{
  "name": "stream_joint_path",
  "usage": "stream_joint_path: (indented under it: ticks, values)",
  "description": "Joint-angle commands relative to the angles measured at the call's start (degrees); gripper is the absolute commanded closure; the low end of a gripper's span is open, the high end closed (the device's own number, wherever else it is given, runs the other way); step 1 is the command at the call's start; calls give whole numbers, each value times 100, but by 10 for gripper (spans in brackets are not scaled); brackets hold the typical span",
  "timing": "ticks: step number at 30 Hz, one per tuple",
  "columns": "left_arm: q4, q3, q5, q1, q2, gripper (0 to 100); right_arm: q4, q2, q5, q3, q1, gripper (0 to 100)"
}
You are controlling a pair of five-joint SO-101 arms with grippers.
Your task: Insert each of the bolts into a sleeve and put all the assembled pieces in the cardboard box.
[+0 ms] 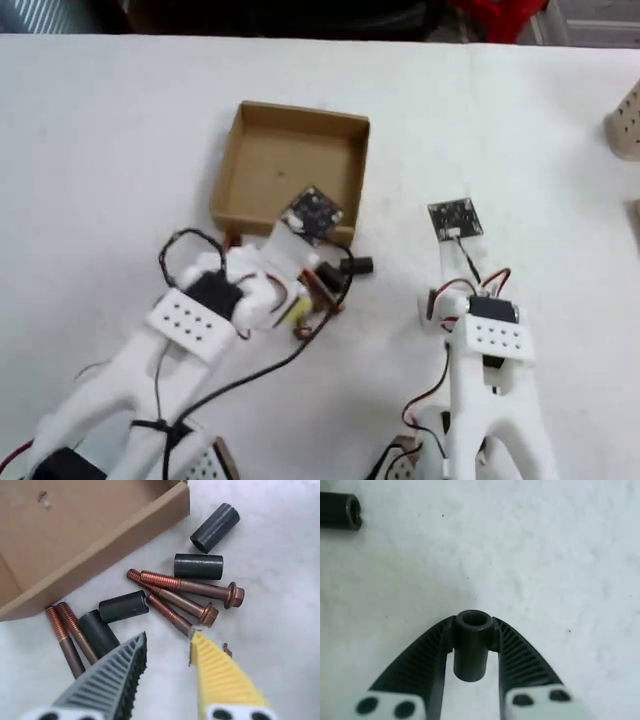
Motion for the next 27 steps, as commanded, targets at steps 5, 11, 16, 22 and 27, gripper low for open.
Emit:
stream_joint_path:
  ticks: [5, 11, 16, 22, 27]
  values:
    - [-185, -220, 589, 48, 470, 807, -92, -92, -18, -35, -75, 981]
    - [-167, -1152, 1292, -391, 2176, 813, -92, -92, -18, -35, -92, 981]
    - [-167, -1697, 1820, -514, 3011, 813, -92, -92, -18, -35, -92, 981]
    - [-167, -1837, 1820, -479, 3169, 812, -92, -92, -9, -35, -92, 981]
    - [-185, -1776, 1837, -233, 3002, 809, -92, -92, -9, -26, -101, 981]
